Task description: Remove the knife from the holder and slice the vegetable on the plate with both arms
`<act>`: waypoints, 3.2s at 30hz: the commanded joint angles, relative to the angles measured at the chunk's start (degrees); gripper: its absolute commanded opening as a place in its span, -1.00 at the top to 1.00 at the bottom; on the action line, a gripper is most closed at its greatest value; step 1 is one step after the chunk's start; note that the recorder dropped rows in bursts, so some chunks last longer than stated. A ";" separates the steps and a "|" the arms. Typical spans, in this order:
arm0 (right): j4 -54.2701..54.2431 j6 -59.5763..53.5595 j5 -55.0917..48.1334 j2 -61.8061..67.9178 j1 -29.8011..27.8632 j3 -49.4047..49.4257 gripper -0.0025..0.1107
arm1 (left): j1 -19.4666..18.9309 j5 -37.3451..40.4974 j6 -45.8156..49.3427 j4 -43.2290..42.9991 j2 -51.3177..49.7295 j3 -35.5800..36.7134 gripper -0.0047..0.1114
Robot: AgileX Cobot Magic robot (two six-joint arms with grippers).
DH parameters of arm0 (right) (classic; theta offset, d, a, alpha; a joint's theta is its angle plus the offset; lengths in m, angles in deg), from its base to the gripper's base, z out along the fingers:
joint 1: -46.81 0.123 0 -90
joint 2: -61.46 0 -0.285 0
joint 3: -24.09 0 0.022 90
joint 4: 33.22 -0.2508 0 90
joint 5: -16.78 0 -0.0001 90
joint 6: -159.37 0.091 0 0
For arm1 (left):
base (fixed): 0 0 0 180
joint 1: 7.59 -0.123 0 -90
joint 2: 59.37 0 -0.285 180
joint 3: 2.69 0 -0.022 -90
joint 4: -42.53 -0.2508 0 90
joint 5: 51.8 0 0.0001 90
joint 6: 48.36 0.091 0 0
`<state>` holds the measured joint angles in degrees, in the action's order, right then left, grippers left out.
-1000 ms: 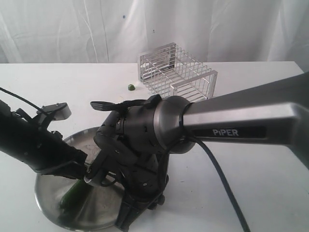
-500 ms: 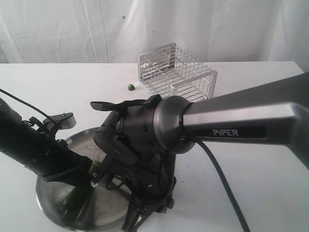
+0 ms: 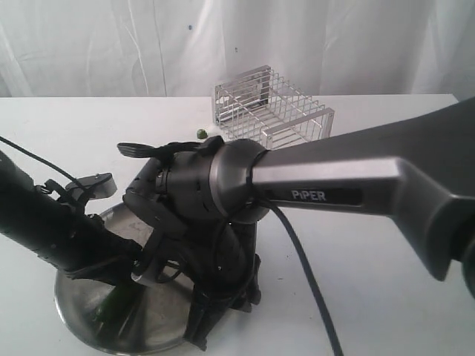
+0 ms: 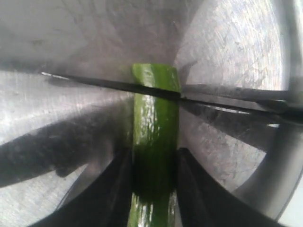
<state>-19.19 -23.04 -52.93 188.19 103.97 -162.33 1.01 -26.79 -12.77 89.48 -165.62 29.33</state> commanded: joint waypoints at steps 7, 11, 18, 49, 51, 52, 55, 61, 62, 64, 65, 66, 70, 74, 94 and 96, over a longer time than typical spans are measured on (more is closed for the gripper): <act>-1.50 -2.33 -0.25 0.99 -0.18 -0.66 0.96 | 0.16 -0.97 0.34 -1.08 -1.03 0.51 0.32; -1.50 -2.33 -0.25 -0.13 -0.18 0.35 0.96 | 0.16 -1.23 0.34 -1.08 -1.03 0.51 0.32; -1.39 -2.43 -0.25 -0.25 -0.18 3.26 0.96 | 0.16 -1.45 0.34 -1.08 -1.03 0.51 0.32; 0.94 -3.34 -0.25 -2.51 -0.18 9.18 0.96 | 0.16 -1.45 0.34 -1.08 -1.03 0.51 0.32; 1.26 -3.34 -0.25 -3.05 -0.18 9.16 0.96 | 0.16 -1.58 0.34 -1.08 -1.03 0.51 0.32; 1.65 -3.34 -0.25 -3.58 -0.18 9.16 0.96 | 0.16 -1.72 0.34 -1.08 -1.03 0.51 0.32; 3.21 -3.55 -0.25 -4.12 -0.18 9.06 0.96 | 0.16 -1.95 0.34 -1.08 -1.03 0.51 0.32; 4.34 -5.33 -0.25 -3.89 -0.18 8.93 0.96 | 0.16 -2.05 0.34 -1.08 -1.03 0.51 0.32; 5.04 -5.33 -0.25 -3.75 -0.18 8.93 0.96 | 0.16 -2.05 0.34 -1.08 -1.03 0.51 0.32; 5.53 -5.33 -0.25 -3.48 -0.18 8.70 0.96 | 0.16 -2.05 0.34 -1.08 -1.03 0.51 0.32; 5.54 -5.33 -0.25 -3.38 -0.18 8.44 0.96 | 0.16 -2.05 0.34 -1.08 -1.03 0.51 0.32; 5.54 -5.33 -0.25 -3.12 -0.18 8.07 0.96 | 0.16 -2.05 0.34 -1.08 -1.03 0.51 0.32; 5.31 -5.33 -0.25 -2.22 -0.18 5.44 0.96 | 0.16 -1.56 0.34 -1.08 -1.03 0.51 0.32; 4.84 -5.33 -0.25 -0.90 -0.18 4.12 0.96 | 0.16 -1.34 0.34 -1.08 -1.03 0.51 0.32; 8.68 -6.41 -0.25 2.87 -1.22 -0.33 0.96 | 0.16 -0.72 0.34 -1.08 -1.03 0.51 0.32; 11.28 -5.08 -0.25 3.50 -1.59 -0.33 0.96 | 0.16 -0.46 0.34 -1.08 -1.03 0.51 0.32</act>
<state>-10.23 -28.10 -52.89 191.25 103.01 -162.43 1.01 -26.88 -12.55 89.69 -165.62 29.33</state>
